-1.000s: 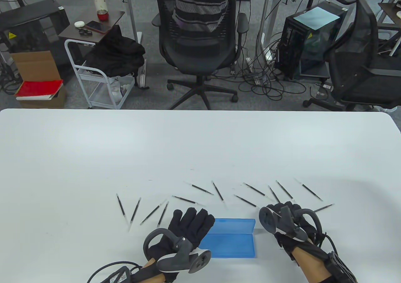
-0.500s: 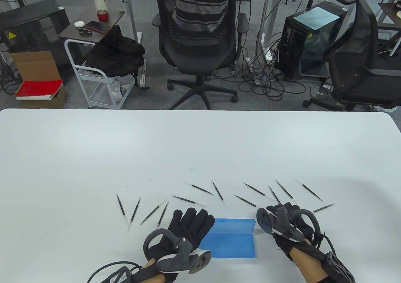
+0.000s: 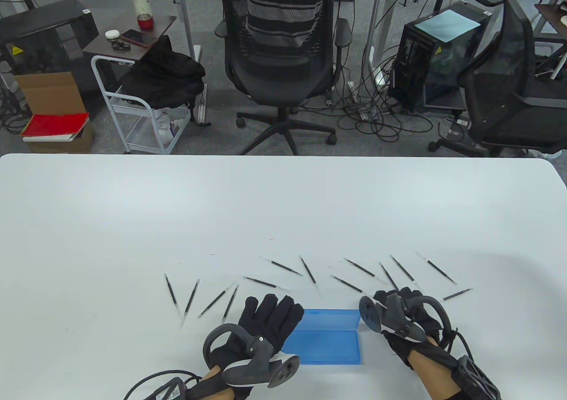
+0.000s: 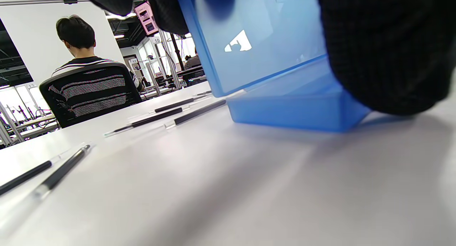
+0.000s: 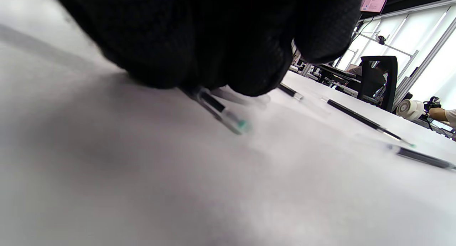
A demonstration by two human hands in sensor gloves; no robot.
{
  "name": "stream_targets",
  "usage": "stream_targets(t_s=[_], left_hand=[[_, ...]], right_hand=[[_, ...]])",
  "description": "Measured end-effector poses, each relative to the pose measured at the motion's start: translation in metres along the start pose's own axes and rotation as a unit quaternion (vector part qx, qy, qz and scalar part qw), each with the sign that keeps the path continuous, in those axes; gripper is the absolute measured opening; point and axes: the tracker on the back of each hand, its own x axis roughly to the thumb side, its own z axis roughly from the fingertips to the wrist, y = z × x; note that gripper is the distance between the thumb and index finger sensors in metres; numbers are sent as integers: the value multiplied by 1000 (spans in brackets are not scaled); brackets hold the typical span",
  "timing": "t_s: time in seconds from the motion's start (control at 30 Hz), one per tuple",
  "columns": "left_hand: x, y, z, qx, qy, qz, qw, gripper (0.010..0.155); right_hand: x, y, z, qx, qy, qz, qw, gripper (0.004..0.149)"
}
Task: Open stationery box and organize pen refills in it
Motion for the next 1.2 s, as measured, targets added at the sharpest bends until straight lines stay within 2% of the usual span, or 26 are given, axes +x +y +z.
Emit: stream_targets(t_s=[0.47, 0.73, 0.87, 0.93, 1.07, 1.2], left_hand=[[0, -1, 0, -1, -2, 3, 1000, 121], [0, -1, 0, -1, -3, 5, 1000, 121], [0, -2, -1, -4, -3, 7, 1000, 122], [-1, -2, -1, -7, -3, 11, 1000, 122], [-2, -2, -2, -13, -4, 20, 1000, 123], [-2, -2, -2, -14, -4, 18, 1000, 123]], right_hand=[[-8, -4, 1, -11, 3, -33, 999, 59], [-21, -35, 20, -90, -7, -100, 991, 60], [-19, -58, 40, -141, -43, -135, 980, 59], [-10, -70, 54, -169, -73, -140, 973, 59], [18, -80, 72, -194, -129, -124, 964, 59], [51, -75, 78, -175, -180, -85, 964, 59]])
